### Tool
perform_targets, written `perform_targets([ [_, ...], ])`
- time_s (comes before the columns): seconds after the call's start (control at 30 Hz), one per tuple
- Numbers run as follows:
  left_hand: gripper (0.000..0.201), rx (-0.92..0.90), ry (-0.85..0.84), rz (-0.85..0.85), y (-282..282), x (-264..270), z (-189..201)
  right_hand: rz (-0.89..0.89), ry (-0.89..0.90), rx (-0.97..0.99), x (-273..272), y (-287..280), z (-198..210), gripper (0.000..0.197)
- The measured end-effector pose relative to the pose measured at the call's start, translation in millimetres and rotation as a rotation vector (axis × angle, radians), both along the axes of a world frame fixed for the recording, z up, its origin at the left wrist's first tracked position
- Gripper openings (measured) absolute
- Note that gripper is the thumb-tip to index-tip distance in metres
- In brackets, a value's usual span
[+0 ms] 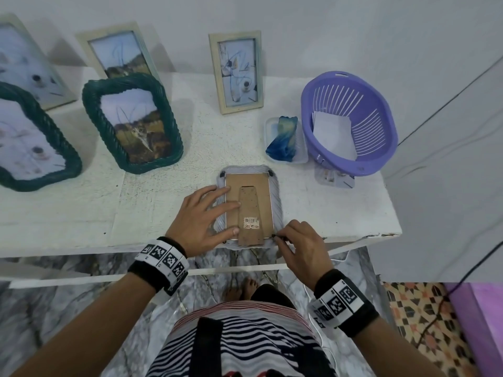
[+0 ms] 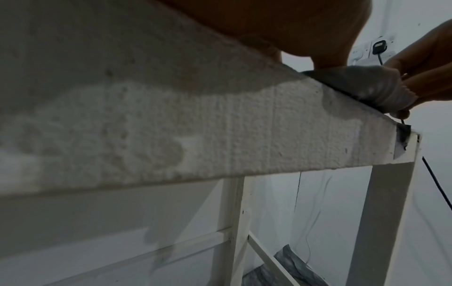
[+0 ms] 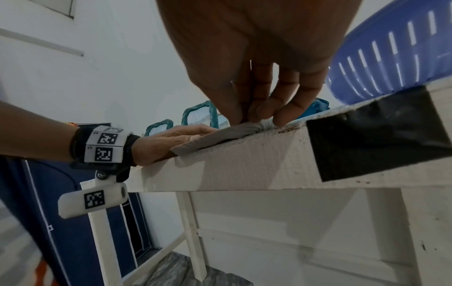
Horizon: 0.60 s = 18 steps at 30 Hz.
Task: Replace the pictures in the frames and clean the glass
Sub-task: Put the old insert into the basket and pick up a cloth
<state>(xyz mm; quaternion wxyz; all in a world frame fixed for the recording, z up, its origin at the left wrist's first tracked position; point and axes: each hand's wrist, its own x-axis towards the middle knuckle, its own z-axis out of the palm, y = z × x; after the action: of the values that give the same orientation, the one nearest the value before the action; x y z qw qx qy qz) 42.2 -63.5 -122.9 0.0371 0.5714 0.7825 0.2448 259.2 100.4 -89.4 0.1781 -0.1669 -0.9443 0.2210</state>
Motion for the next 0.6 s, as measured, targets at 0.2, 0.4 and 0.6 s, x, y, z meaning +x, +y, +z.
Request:
perform_targets([
  [0.2,0.055,0.011,-0.034,-0.033,0.0,-3.3,-1.1,-0.009,-0.008,-0.033,0.4,-1.5,-3.1,0.003],
  [0.4,0.055,0.014,-0.030,-0.032,0.0,-3.0,-0.7,-0.040,-0.063,0.000,0.1,-3.3,1.9,0.014],
  [0.6,0.055,-0.015,-0.031,-0.027,-0.4,-2.2,3.0,0.138,-0.141,0.166,-15.1,-14.0,16.1,0.032],
])
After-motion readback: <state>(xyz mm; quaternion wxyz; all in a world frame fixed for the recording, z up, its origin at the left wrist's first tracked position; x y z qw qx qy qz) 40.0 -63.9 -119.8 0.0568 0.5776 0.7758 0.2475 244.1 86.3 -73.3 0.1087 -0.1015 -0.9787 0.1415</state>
